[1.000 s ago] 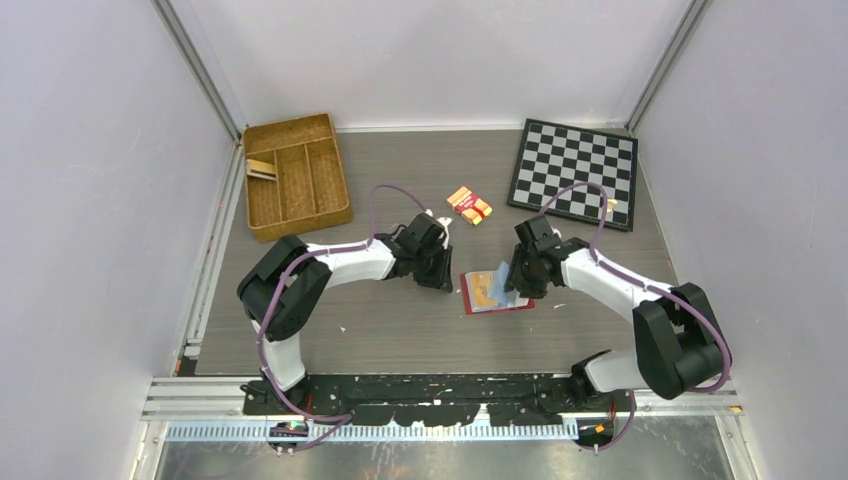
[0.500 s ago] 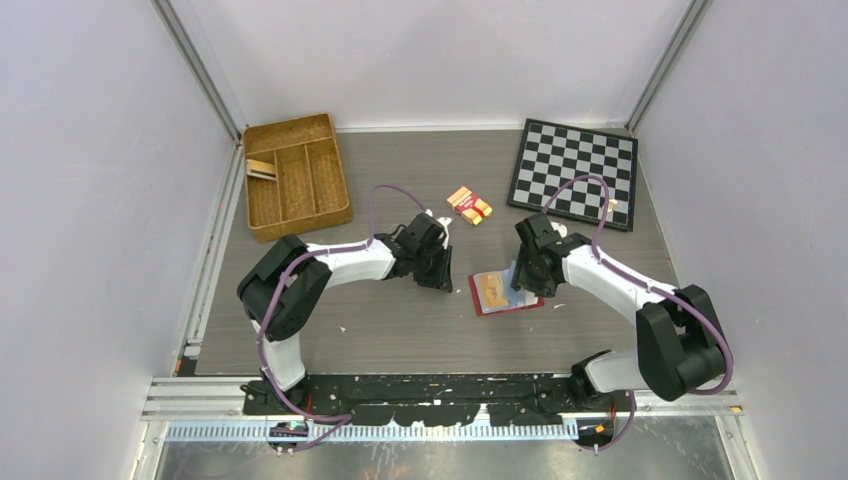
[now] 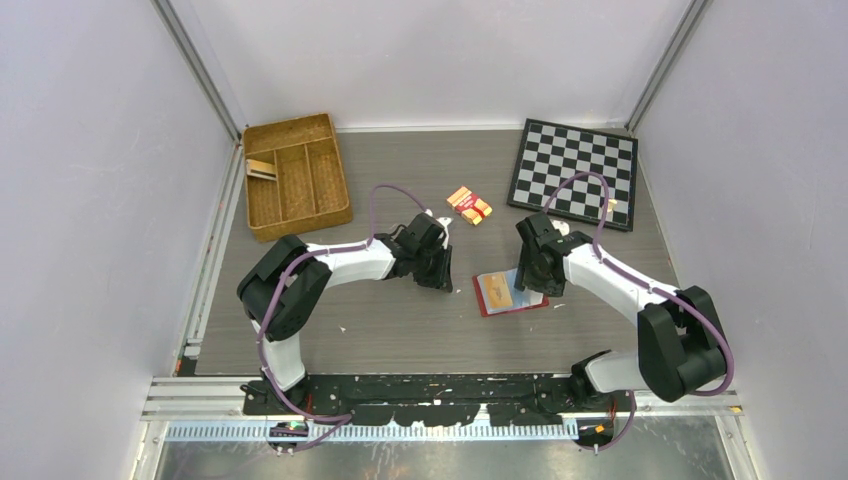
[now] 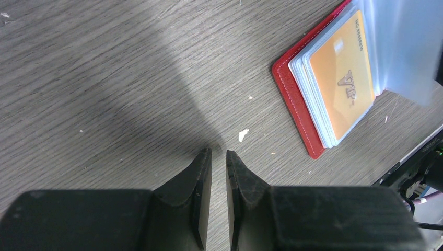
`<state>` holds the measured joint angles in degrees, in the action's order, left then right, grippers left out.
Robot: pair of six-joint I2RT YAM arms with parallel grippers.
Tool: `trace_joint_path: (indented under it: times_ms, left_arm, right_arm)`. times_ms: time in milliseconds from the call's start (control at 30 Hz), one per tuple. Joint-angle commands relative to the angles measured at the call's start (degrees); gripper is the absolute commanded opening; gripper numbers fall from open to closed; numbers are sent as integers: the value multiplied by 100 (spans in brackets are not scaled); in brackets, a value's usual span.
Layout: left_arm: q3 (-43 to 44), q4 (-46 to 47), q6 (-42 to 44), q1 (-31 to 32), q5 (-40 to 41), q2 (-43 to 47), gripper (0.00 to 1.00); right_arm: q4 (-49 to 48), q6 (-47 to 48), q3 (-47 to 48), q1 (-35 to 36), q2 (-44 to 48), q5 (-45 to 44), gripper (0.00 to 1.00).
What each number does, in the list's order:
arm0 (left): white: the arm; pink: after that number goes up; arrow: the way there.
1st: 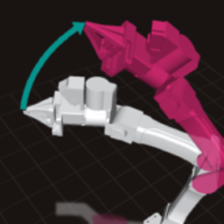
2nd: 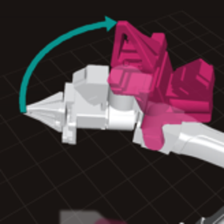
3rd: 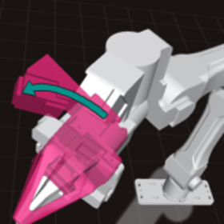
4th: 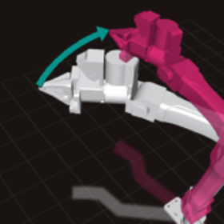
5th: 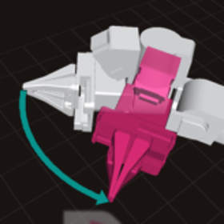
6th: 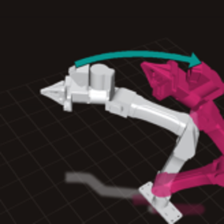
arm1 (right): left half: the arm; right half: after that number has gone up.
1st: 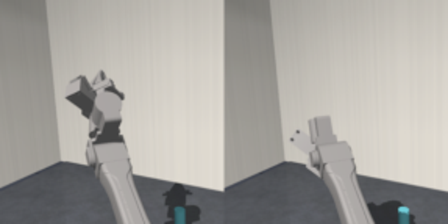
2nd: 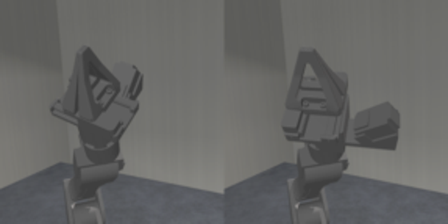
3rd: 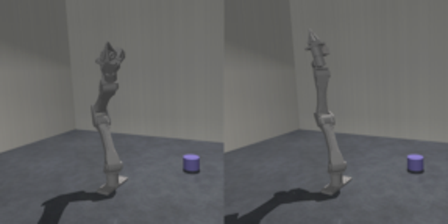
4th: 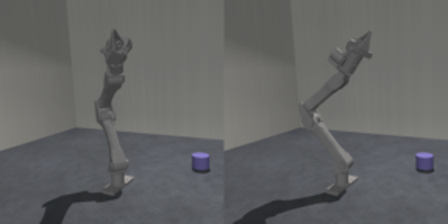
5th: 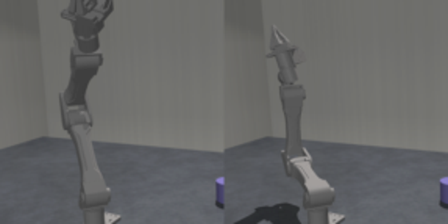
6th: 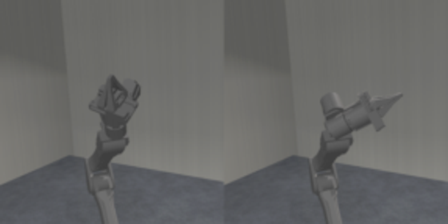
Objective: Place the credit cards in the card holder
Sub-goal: Turn over the card slot in the card holder.
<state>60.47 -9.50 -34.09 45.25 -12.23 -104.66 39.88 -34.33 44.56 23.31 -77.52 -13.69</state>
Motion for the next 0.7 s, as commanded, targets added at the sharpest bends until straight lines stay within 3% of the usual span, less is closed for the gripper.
trace_joint_path:
  times_ms: [0, 433, 667]
  left_arm:
    - [-100, 119, 59, -28, 12, 71, 18]
    - [-114, 135, 60, -34, 19, 104, 18]
    - [-110, 133, 60, -30, 8, 104, 18]
  right_arm:
    - [-352, 140, 62, 21, -71, 321, 60]
    - [-458, 258, 27, 18, -32, 509, 70]
    - [-246, 111, 61, 17, -202, -174, 69]
